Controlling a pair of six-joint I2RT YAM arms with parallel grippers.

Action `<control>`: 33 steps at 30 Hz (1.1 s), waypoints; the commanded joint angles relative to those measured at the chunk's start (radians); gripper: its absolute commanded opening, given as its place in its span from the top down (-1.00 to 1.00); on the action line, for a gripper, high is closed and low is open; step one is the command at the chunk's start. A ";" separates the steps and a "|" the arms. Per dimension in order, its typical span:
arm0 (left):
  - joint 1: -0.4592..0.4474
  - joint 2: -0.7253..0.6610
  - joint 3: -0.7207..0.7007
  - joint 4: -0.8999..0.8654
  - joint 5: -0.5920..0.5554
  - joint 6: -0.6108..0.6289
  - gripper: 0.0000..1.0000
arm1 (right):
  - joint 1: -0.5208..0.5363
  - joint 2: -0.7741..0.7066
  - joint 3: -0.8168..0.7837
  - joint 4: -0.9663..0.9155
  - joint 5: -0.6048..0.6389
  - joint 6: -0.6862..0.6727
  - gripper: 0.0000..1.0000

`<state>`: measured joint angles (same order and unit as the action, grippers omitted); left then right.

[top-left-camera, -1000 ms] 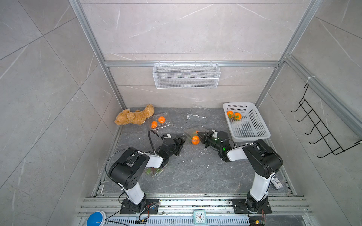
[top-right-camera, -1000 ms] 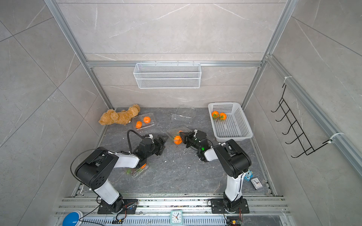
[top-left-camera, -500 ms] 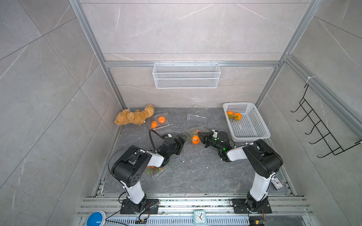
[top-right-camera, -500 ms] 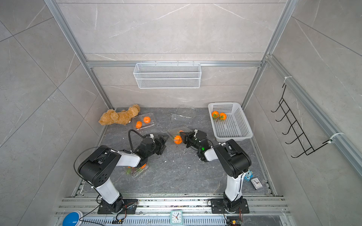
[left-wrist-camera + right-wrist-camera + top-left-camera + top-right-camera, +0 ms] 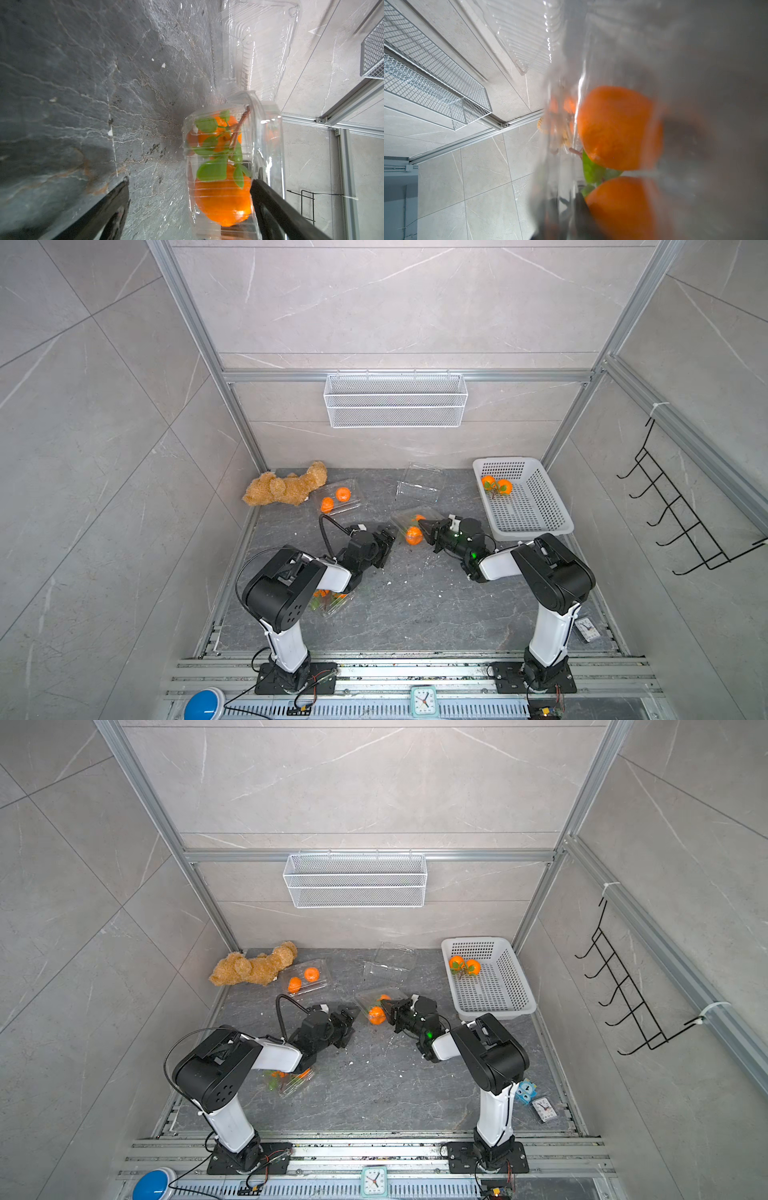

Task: Take oranges out of containers
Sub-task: Open the packing box at the center of the board.

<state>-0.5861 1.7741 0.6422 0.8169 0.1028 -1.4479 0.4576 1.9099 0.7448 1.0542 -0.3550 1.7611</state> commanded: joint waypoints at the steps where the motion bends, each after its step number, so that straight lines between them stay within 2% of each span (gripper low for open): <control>1: -0.030 0.026 0.045 0.054 0.022 0.005 -0.86 | 0.021 0.020 0.031 0.036 -0.074 -0.017 0.64; 16: -0.047 0.042 0.050 0.056 0.020 -0.001 -0.85 | 0.051 0.029 0.074 0.100 -0.129 -0.034 0.43; 24: -0.049 0.038 0.044 0.056 0.018 -0.001 -0.85 | 0.066 0.034 0.079 0.121 -0.128 -0.031 0.38; 33: -0.025 -0.047 -0.007 -0.002 0.005 0.025 -0.85 | 0.060 -0.016 0.090 0.049 -0.145 -0.098 0.26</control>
<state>-0.6277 1.7958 0.6537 0.8173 0.1101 -1.4551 0.5232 1.9244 0.8078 1.1305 -0.4774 1.7142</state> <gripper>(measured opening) 0.924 0.368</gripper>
